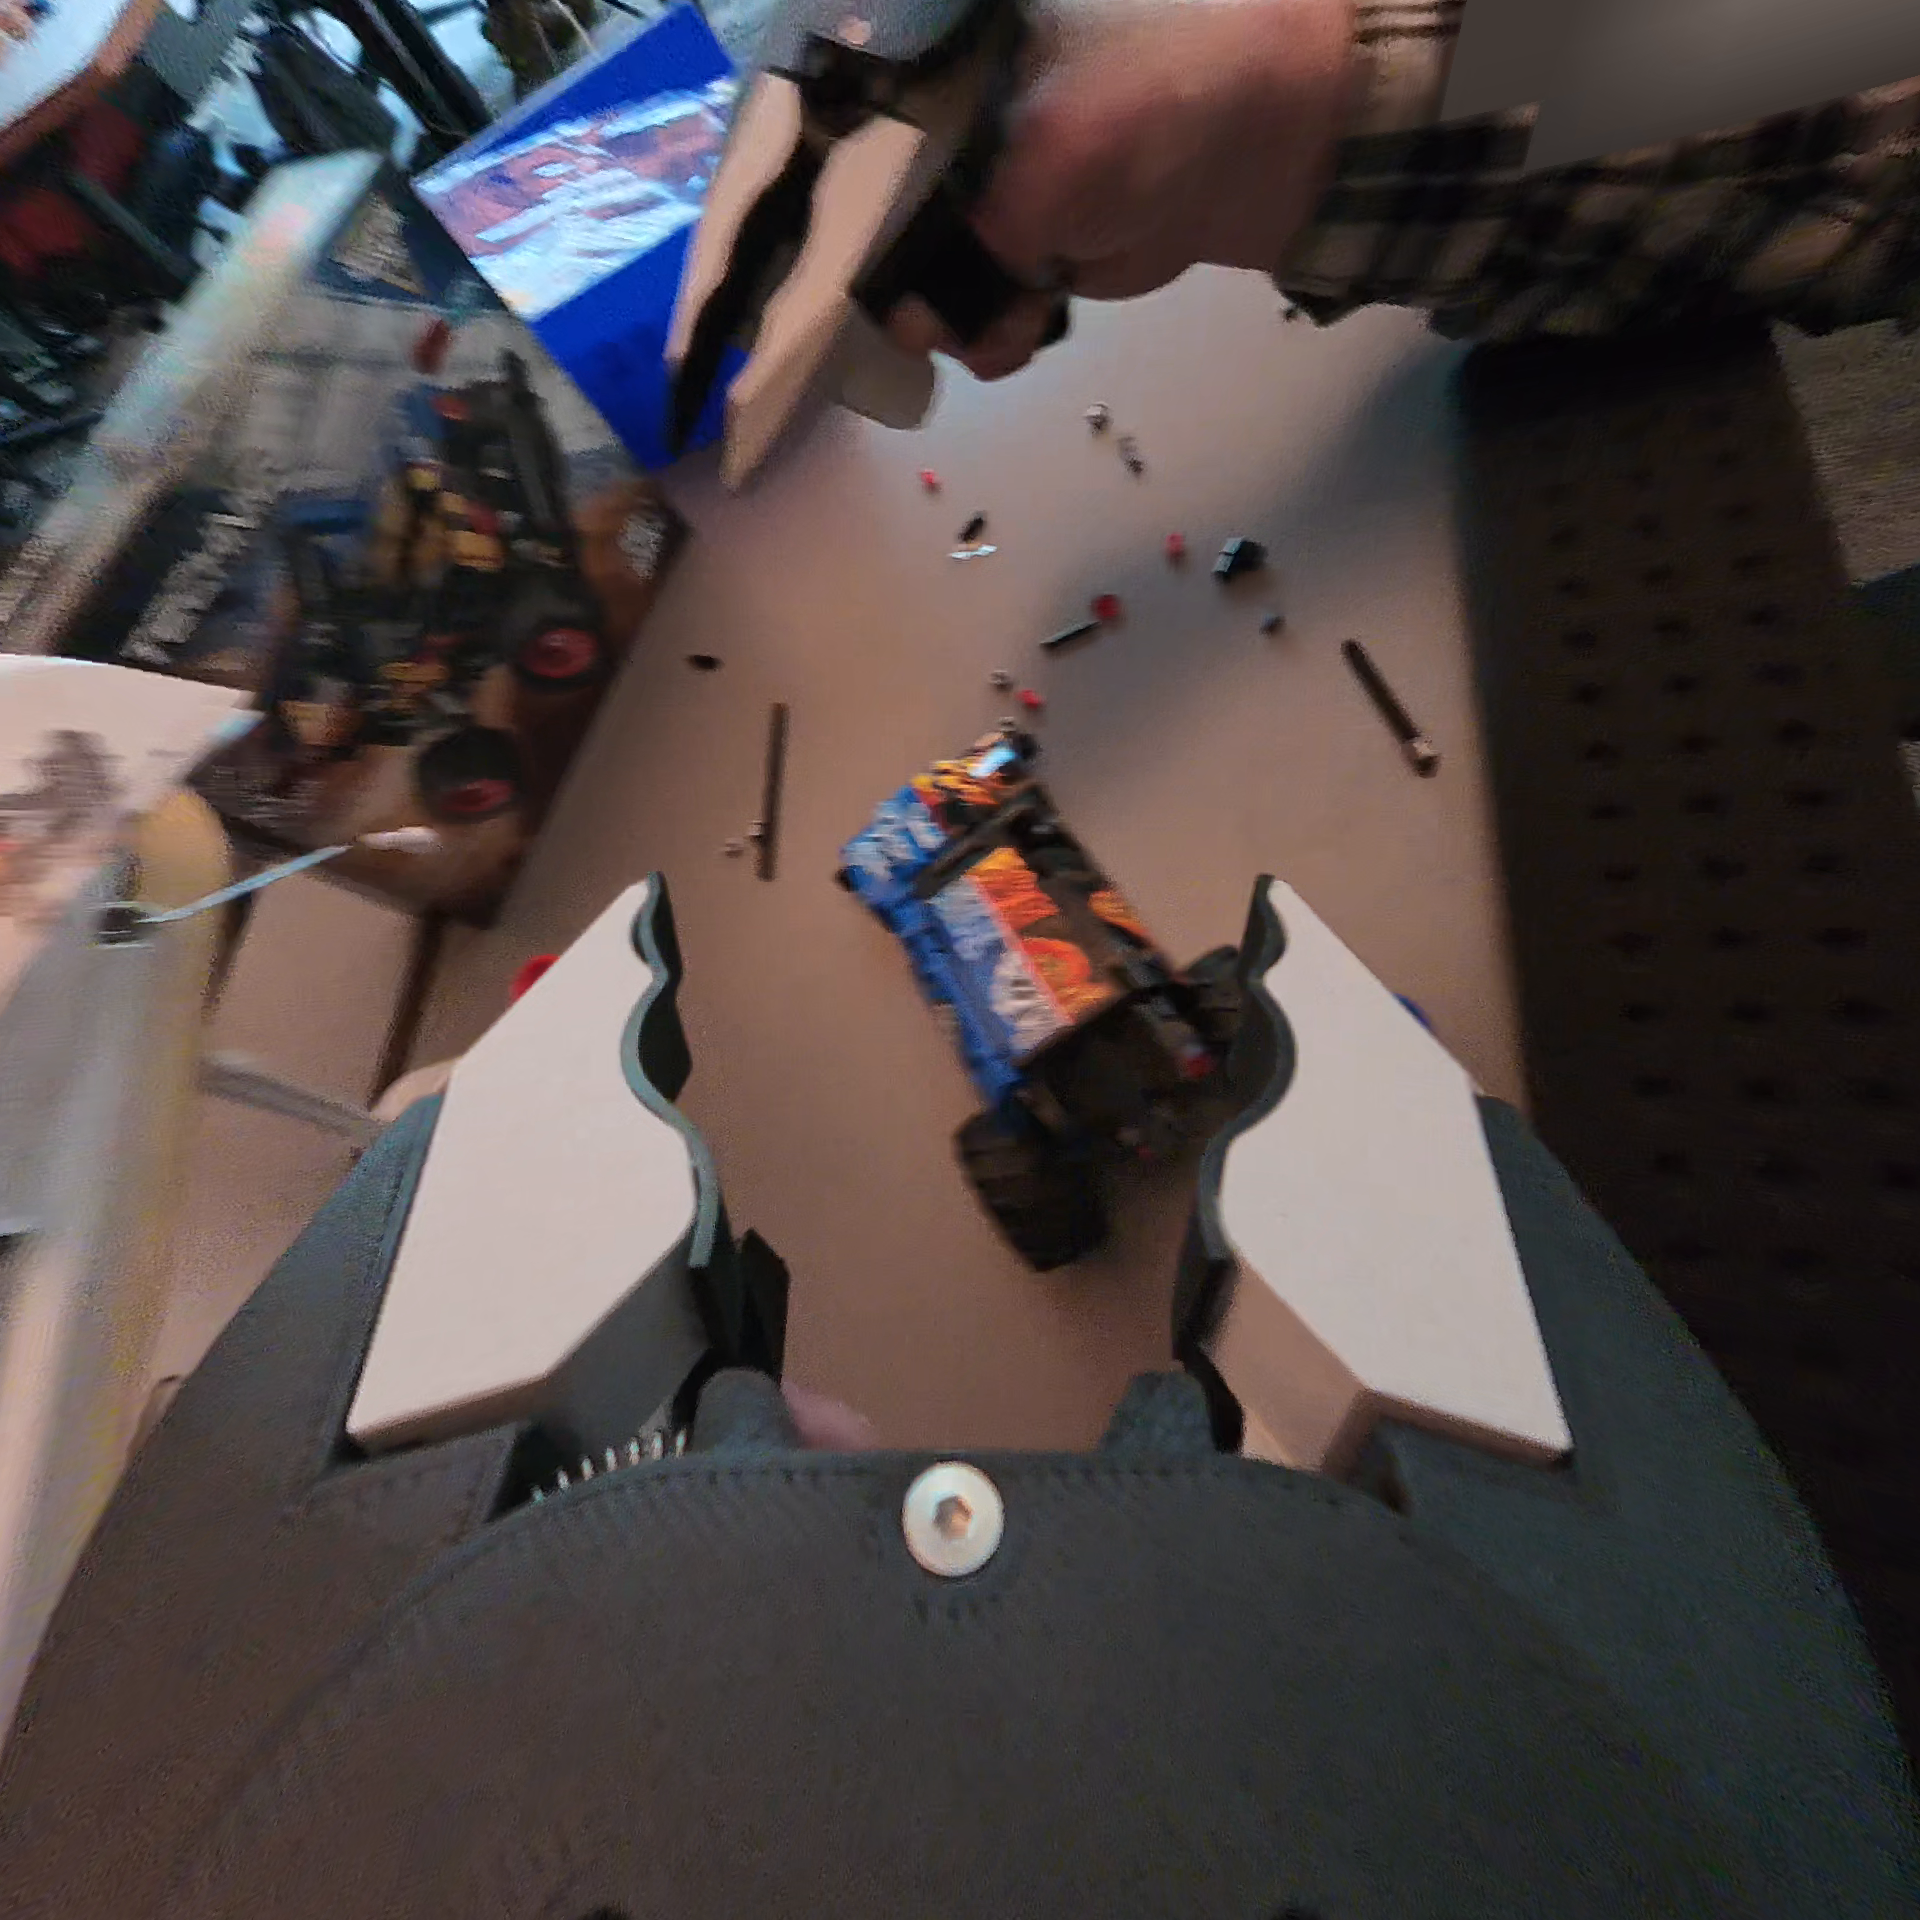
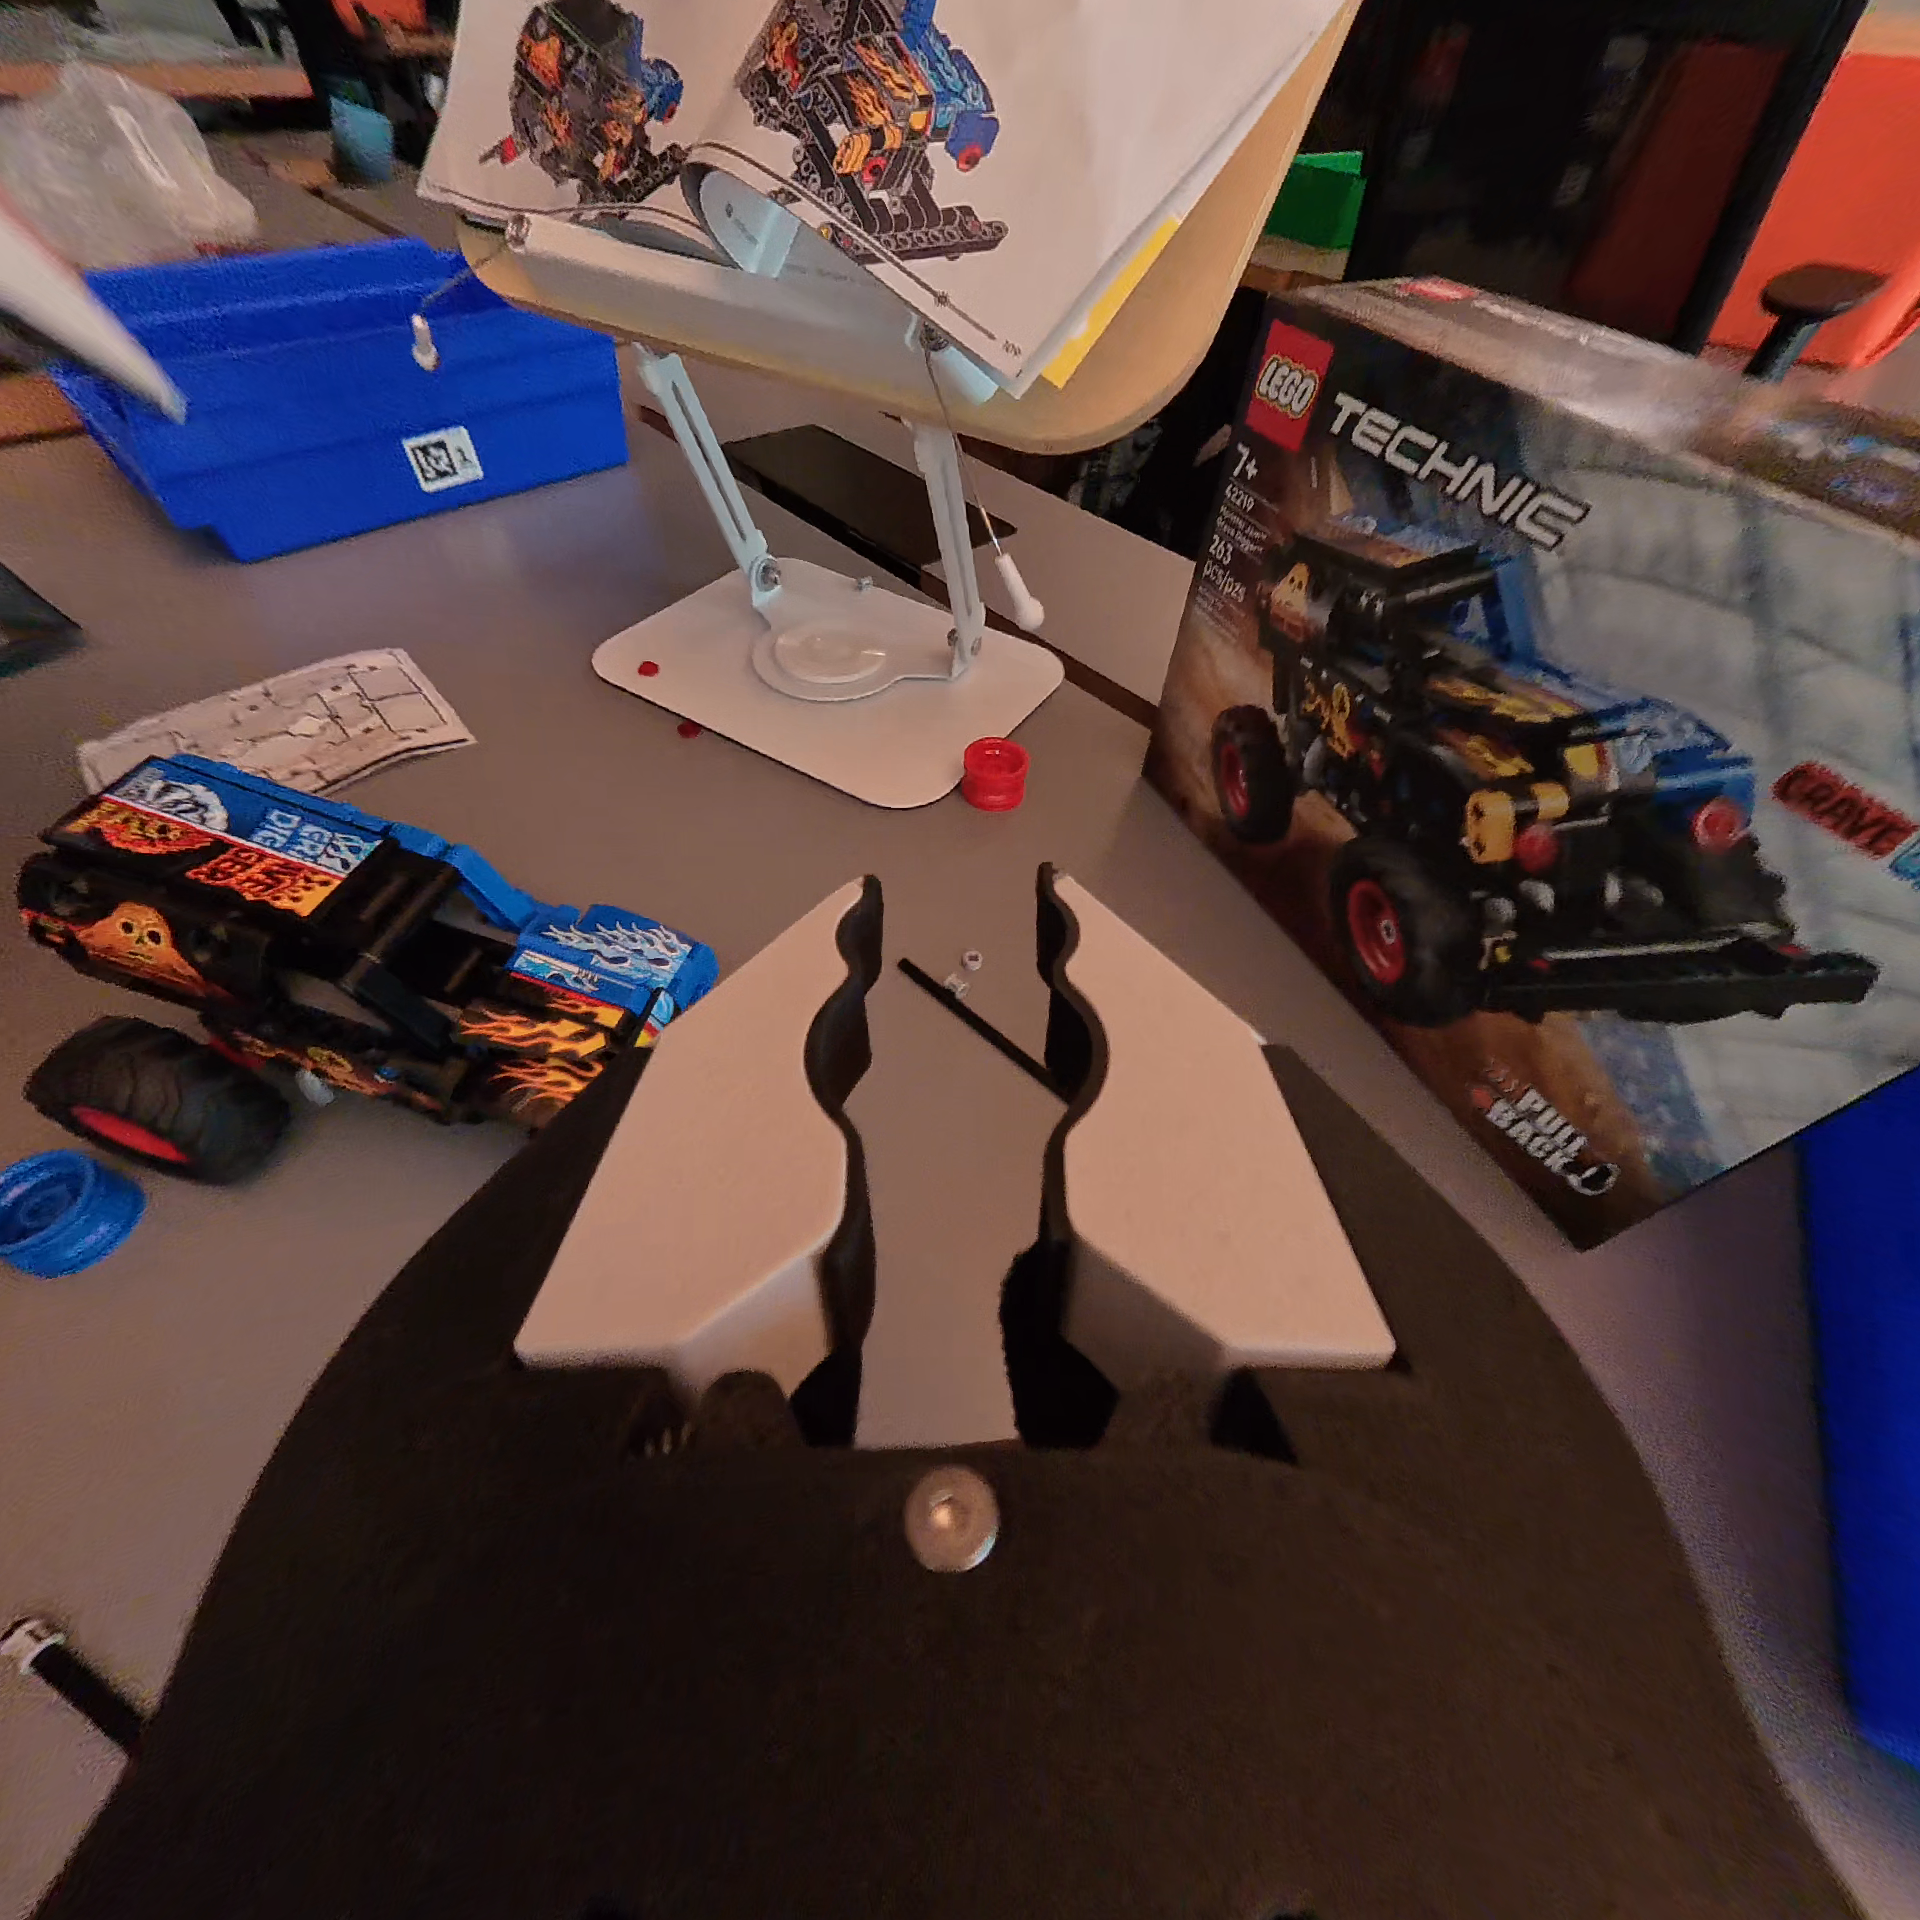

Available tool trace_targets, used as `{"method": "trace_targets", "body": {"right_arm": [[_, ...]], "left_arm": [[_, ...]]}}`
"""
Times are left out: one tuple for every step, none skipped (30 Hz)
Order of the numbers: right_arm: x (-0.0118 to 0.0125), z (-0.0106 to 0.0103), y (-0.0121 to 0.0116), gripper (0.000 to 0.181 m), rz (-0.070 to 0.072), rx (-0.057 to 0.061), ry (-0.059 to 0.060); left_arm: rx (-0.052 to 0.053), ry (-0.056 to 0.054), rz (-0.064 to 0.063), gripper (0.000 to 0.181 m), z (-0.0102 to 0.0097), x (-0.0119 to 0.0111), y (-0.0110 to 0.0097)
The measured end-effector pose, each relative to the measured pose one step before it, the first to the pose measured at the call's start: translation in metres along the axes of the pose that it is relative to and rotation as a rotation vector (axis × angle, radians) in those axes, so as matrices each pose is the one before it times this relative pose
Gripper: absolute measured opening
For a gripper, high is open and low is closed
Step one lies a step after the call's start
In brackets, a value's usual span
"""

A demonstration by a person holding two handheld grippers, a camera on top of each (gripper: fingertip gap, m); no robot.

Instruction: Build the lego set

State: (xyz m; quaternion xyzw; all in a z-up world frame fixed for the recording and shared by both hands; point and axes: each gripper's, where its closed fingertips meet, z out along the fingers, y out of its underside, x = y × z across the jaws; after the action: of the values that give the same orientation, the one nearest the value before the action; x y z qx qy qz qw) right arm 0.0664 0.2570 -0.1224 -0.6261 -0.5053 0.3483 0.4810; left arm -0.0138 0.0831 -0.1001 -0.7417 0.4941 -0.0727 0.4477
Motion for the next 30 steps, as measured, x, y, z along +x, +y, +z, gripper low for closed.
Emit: {"method": "trace_targets", "body": {"right_arm": [[0.00043, -0.00002, 0.00335, 0.028, 0.0221, 0.0031, -0.0137], [0.00100, 0.00072, 0.00510, 0.028, 0.0171, -0.0073, -0.0100], [0.00152, 0.00126, 0.00578, 0.028, 0.0117, -0.0142, -0.0041], [0.00092, 0.00150, 0.00506, 0.028, 0.0082, -0.0126, -0.0020], [-0.00072, 0.00161, 0.00354, 0.028, 0.0031, -0.0090, -0.0052], [-0.00167, 0.00158, 0.00288, 0.028, -0.0052, -0.0094, -0.0041], [-0.00170, 0.00161, 0.00259, 0.028, -0.0121, -0.0117, 0.0002], [-0.00182, 0.00146, 0.00198, 0.028, -0.0133, -0.0100, 0.0001], [-0.00194, 0.00139, 0.00113, 0.028, -0.0076, -0.0045, -0.0037], [-0.00209, 0.00110, 0.00070, 0.028, 0.0015, -0.0006, -0.0084], [-0.00181, 0.00114, 0.00083, 0.028, 0.0070, 0.0009, -0.0106], [-0.00140, 0.00102, 0.00099, 0.027, 0.0073, 0.0009, -0.0093], [-0.00094, 0.00104, 0.00143, 0.027, 0.0048, -0.0022, -0.0078], [-0.00061, 0.00100, 0.00192, 0.027, 0.0013, -0.0054, -0.0057], [-0.00035, 0.00078, 0.00158, 0.024, -0.0009, -0.0045, -0.0052], [-0.00015, 0.00082, 0.00154, 0.023, 0.0001, -0.0043, -0.0047], [0.00102, 0.00082, 0.00252, 0.023, -0.0001, -0.0114, 0.0012], [0.00192, 0.00098, 0.00333, 0.023, -0.0052, -0.0166, 0.0078], [0.00217, 0.00124, 0.00320, 0.023, -0.0065, -0.0147, 0.0083], [0.00249, 0.00168, 0.00293, 0.023, -0.0034, -0.0142, 0.0078], [0.00326, 0.00256, 0.00358, 0.025, -0.0061, -0.0216, 0.0090], [0.00448, 0.00348, 0.00416, 0.027, -0.0121, -0.0307, 0.0137], [0.00495, 0.00417, 0.00380, 0.028, -0.0150, -0.0335, 0.0147], [0.00307, 0.00482, 0.00295, 0.030, -0.0198, -0.0334, 0.0042], [0.00068, 0.00508, 0.00333, 0.032, -0.0296, -0.0407, -0.0081], [0.00142, 0.00524, 0.00389, 0.032, -0.0398, -0.0481, -0.0014], [0.00293, 0.00557, 0.00303, 0.032, -0.0440, -0.0439, 0.0074], [0.00172, 0.00613, 0.00153, 0.030, -0.0395, -0.0326, -0.0046], [0.00114, 0.00665, 0.00074, 0.027, -0.0266, -0.0246, -0.0123], [0.00165, 0.00703, 0.00109, 0.026, -0.0161, -0.0259, -0.0094]], "left_arm": [[-0.0210, 0.0095, 0.0054, 0.110, 0.00757, 0.01463, 0.00601], [-0.0357, -0.0093, 0.0121, 0.112, 0.00826, 0.01020, 0.00810], [-0.0381, -0.0184, 0.0040, 0.112, 0.00877, 0.00701, 0.00829], [-0.0379, -0.0227, 0.0014, 0.112, 0.00896, 0.00466, 0.00826], [-0.0369, -0.0325, 0.0078, 0.110, 0.00825, 0.00136, 0.00796], [-0.0249, -0.0566, 0.0020, 0.105, 0.00680, -0.00501, 0.00577], [-0.0106, -0.0584, -0.0152, 0.098, 0.00562, -0.00756, 0.00359], [-0.0080, -0.0235, -0.0154, 0.093, 0.00490, -0.00301, 0.00386], [-0.0081, 0.0033, -0.0049, 0.090, 0.00433, 0.00104, 0.00470], [0.0063, 0.0153, -0.0221, 0.088, 0.00302, 0.00252, 0.00202], [0.0076, 0.0192, -0.0328, 0.082, 0.00176, 0.00272, 0.00077], [-0.0038, 0.0091, -0.0135, 0.077, 0.00135, 0.00154, 0.00229], [-0.0003, -0.0108, 0.0076, 0.077, 0.00050, -0.00154, 0.00153], [0.0119, -0.0038, -0.0088, 0.077, 0.00025, -0.00129, -0.00018], [0.0112, 0.0069, -0.0291, 0.077, 0.00026, -0.00106, -0.00006], [0.0075, 0.0079, -0.0223, 0.076, -0.00057, -0.00143, 0.00010], [0.0019, 0.0089, -0.0205, 0.076, -0.00118, -0.00193, 0.00050], [0.0053, 0.0103, -0.0279, 0.076, -0.00122, -0.00280, 0.00048], [0.0109, 0.0163, -0.0368, 0.076, -0.00088, -0.00314, 0.00039], [0.0121, 0.0243, -0.0472, 0.076, -0.00132, -0.00343, 0.00055], [0.0112, 0.0257, -0.0478, 0.076, -0.00173, -0.00440, 0.00019], [0.0105, 0.0255, -0.0493, 0.076, -0.00198, -0.00522, 0.00011], [0.0094, 0.0283, -0.0489, 0.076, -0.00205, -0.00542, 0.00009], [0.0110, 0.0248, -0.0418, 0.076, -0.00213, -0.00586, -0.00015], [0.0093, 0.0289, -0.0441, 0.075, -0.00195, -0.00529, 0.00042], [0.0069, 0.0364, -0.0519, 0.075, -0.00212, -0.00470, 0.00053], [0.0091, 0.0273, -0.0417, 0.075, -0.00245, -0.00575, 0.00036], [0.0051, 0.0292, -0.0349, 0.075, -0.00244, -0.00480, 0.00087], [0.0007, 0.0311, -0.0321, 0.075, -0.00254, -0.00373, 0.00127], [0.0022, 0.0203, -0.0223, 0.075, -0.00258, -0.00395, 0.00087]]}}
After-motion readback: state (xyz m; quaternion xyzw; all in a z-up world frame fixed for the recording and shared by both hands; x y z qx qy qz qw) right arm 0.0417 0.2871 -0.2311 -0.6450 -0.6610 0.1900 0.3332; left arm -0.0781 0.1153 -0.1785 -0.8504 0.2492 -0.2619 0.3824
